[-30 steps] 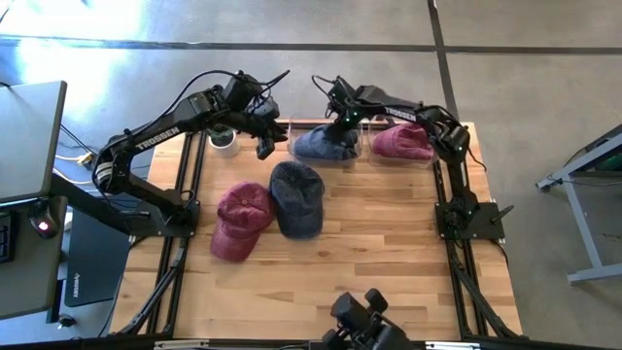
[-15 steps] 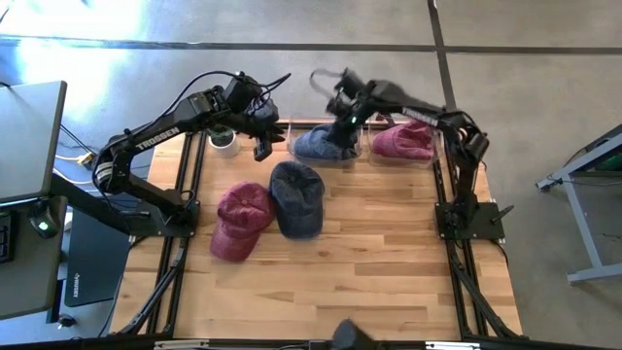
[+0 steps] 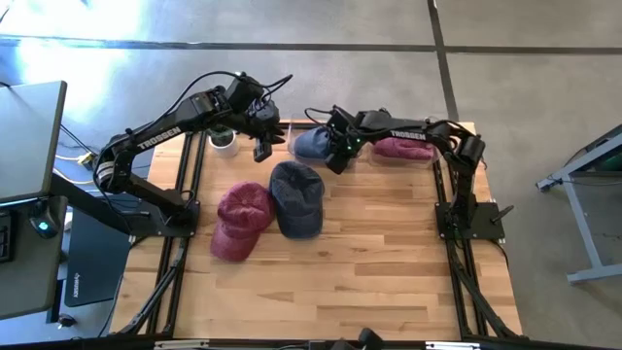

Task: Pick & Place hat
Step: Put the right dark blue cap into the left transparent bin, then put the dark blue cap into the left transparent bin

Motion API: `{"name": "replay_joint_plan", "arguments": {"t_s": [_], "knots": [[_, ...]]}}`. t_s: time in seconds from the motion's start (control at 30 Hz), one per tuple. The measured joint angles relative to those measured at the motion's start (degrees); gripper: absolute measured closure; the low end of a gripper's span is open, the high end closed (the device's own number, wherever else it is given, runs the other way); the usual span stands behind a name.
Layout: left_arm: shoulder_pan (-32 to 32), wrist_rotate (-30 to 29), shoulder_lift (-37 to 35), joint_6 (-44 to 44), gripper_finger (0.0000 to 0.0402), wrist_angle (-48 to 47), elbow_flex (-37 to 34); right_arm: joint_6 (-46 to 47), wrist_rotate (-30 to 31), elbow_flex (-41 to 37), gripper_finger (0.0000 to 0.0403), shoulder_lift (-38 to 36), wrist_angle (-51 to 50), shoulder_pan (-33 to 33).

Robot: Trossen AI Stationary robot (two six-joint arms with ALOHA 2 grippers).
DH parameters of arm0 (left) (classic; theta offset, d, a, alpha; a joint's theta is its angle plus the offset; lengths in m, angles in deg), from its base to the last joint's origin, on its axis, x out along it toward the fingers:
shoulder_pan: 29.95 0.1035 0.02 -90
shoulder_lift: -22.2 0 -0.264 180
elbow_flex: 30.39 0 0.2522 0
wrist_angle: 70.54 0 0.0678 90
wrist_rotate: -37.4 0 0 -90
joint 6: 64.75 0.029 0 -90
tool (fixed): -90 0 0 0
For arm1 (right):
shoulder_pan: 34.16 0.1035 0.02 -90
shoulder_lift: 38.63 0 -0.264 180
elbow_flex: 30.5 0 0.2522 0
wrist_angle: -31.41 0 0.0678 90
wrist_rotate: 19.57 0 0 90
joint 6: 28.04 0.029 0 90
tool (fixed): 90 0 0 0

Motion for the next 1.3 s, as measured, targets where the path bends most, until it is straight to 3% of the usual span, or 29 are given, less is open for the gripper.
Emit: {"name": "replay_joint_plan", "arguments": {"t_s": [0.1,0.43,0.6,0.87,1.3], "knots": [[0.0,1.43,0.0,-0.02,0.0302,-0.67,0.0,0.66,-5.14,-0.83,0.0402,-0.01,-0.97,-0.55],[0.0,1.47,0.0,0.0,0.0302,-2.09,0.0,4.49,-12.07,7.89,0.0401,-2.8,-0.63,-2.06],[0.0,1.42,0.0,-0.01,0.0302,-2.2,0.0,10.95,-3.88,5.71,0.0402,-2.4,9.66,-4.09],[0.0,1.32,0.0,-0.02,0.0302,-2.54,0.0,24.37,10.03,-4.21,0.0402,-1.7,10.75,-6.83],[0.01,-1.39,0.0,0.46,0.0302,-7.72,-0.04,22.49,9.43,-1.75,0.0402,-14.71,10.03,-3.95]]}}
